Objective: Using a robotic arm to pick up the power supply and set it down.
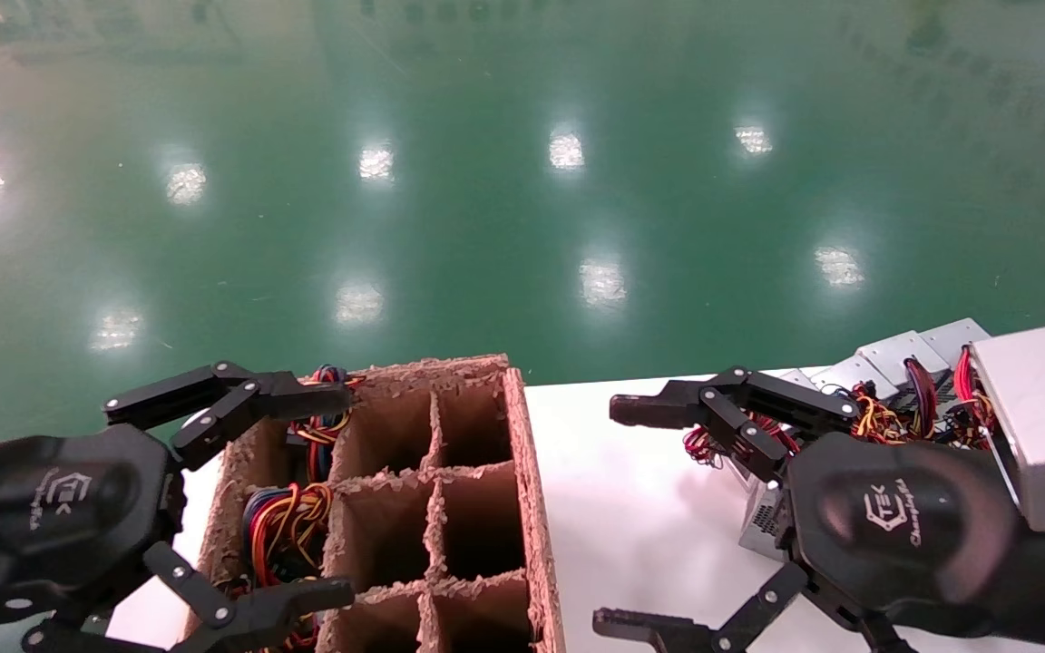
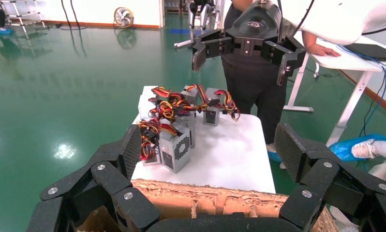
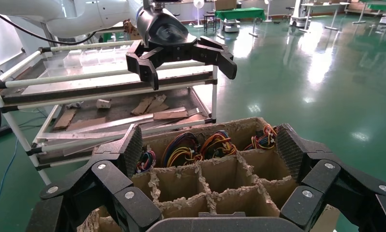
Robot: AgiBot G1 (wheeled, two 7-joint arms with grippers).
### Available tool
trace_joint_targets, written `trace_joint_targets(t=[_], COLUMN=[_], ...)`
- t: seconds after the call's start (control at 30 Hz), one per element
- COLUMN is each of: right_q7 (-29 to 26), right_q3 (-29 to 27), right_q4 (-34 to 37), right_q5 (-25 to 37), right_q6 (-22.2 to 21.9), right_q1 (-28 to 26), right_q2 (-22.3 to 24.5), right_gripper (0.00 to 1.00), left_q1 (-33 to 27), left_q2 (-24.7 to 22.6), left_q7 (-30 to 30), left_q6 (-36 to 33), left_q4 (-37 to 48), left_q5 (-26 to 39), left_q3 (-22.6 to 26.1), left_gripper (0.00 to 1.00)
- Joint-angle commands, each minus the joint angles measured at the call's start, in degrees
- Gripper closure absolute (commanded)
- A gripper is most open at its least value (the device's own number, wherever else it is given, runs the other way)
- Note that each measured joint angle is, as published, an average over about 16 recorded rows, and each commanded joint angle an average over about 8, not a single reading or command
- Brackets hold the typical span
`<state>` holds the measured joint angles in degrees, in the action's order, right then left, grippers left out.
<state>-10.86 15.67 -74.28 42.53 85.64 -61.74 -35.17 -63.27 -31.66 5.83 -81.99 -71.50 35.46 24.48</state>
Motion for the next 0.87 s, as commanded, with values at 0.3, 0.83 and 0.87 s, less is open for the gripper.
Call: trace_joint_targets(t=[0.3,0.83,0.87], right_q7=[0.06,0.10,0.10], right_q3=[0.22,0.31,0.31], right_q4=[0.46,0.68,0.69], right_q5=[-0.44,-0.66,-0.66], right_q6=[0.02,0.05,0.05], right_q1=[0.12,0.17,0.17], right_q2=[0.09,0.14,0.15], right_gripper=[0.00,0.00,0.00], left_q1=[0.00,0.00,0.00], left_q2=[0.00,0.00,0.00], left_q7=[0.00,0.00,0.00], left_q6=[0.00,0.00,0.00], left_q4=[0.00,0.00,0.00], left_q5=[0.00,0.00,0.00], left_q3=[0.00,0.00,0.00], left_gripper=[0.00,0.00,0.00])
